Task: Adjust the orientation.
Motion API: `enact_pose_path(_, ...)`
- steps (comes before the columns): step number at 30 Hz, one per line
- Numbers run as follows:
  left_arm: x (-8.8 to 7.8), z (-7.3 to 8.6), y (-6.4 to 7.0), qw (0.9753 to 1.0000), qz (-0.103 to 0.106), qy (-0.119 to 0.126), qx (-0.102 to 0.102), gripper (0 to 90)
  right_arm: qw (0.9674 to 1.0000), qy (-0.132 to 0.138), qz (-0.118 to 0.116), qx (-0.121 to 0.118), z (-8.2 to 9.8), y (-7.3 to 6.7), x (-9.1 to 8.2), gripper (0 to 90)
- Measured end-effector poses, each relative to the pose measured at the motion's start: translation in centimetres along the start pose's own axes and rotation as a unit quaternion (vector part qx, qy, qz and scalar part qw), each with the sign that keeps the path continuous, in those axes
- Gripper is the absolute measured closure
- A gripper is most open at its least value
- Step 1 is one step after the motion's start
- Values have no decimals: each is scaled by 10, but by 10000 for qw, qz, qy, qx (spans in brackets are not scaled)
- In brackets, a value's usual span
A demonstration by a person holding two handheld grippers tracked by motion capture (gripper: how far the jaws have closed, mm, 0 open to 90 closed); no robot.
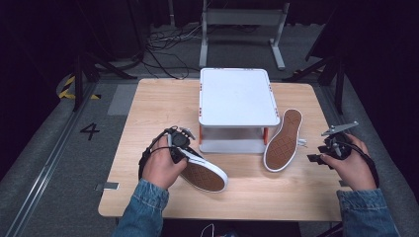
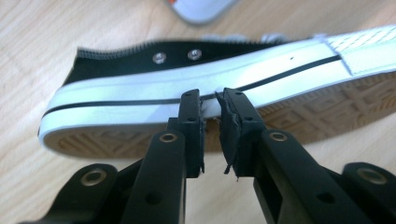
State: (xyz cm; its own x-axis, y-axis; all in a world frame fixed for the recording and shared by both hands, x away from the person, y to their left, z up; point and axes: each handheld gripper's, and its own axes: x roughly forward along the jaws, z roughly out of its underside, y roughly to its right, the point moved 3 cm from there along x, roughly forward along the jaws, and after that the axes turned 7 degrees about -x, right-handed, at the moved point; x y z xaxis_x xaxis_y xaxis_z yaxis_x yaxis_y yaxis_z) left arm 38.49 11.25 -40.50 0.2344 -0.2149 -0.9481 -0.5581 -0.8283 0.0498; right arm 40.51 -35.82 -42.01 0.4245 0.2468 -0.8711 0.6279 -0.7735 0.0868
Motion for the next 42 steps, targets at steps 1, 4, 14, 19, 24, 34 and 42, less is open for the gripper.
enact_pose_path(1,-3,5,-2,9999,3,-123,-28,782,10000,1,-1,-23,-3,-1,0,413)
enact_pose_path(4,-6,18,-6,9994,47,-284,-165,746,9999,2,17,-104,-10,-2,2,413)
enact_pose_path(14,-14,45,-7,9942,-135,-971,-435,705,9996,12,-47,-277,-23,-6,8,411)
enact_pose_path(19,4,64,-15,9807,-12,-1900,-457,684,9995,6,-72,-307,-26,-8,11,408)
enact_pose_path(24,16,75,-21,9731,42,-2270,-399,631,9995,21,-74,-296,-26,-8,10,407)
enact_pose_path(34,-21,67,-19,9932,-89,-1161,-68,268,9996,-3,-71,-272,-22,-6,11,399)
enact_pose_path(42,-2,57,-12,9855,120,-1296,1091,205,9998,118,-3,-179,-18,-5,8,388)
